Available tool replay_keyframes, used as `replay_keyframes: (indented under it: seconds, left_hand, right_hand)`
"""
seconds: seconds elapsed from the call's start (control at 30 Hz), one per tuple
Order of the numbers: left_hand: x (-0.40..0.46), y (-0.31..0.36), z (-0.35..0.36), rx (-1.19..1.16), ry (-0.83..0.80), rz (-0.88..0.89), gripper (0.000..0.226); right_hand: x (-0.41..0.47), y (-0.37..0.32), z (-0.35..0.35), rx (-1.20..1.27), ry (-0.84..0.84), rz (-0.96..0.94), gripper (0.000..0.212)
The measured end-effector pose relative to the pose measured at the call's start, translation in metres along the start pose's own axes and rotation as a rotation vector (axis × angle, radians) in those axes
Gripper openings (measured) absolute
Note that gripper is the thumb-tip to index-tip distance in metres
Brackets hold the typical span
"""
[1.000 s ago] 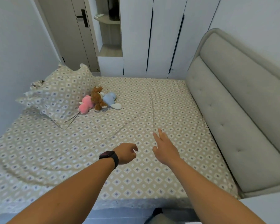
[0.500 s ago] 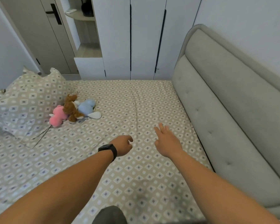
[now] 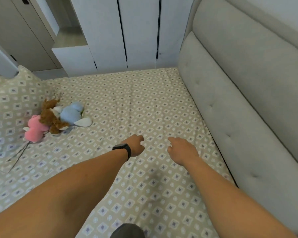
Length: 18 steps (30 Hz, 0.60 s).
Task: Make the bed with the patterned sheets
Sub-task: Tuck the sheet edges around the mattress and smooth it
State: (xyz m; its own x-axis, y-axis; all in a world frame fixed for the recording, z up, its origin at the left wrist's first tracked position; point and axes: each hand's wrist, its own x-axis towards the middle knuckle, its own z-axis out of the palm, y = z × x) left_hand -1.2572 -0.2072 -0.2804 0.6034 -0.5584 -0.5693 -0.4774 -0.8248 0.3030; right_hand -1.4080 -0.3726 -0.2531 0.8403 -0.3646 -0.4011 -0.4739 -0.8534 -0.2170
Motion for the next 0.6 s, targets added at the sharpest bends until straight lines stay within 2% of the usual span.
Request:
replay_keyframes:
  seconds: [0.17,0.33,0.5,0.6]
  left_hand:
    - [0.112,-0.011,0.054,0.001,0.002,-0.005,0.061]
    - [0.259,-0.031,0.135,0.030,0.050,0.025,0.071]
    - [0.385,-0.035,0.195,0.081,0.263,0.120,0.076]
    - [0.449,-0.032,0.218,0.037,0.417,0.075,0.076]
  right_hand:
    - [0.101,0.034,0.075,-0.044,-0.025,0.003,0.046]
    - [0.238,0.070,0.174,-0.083,-0.003,-0.009,0.043]
    - [0.361,0.120,0.246,-0.152,0.140,-0.023,0.052]
    - [0.440,0.155,0.266,-0.150,0.235,0.028,0.057]
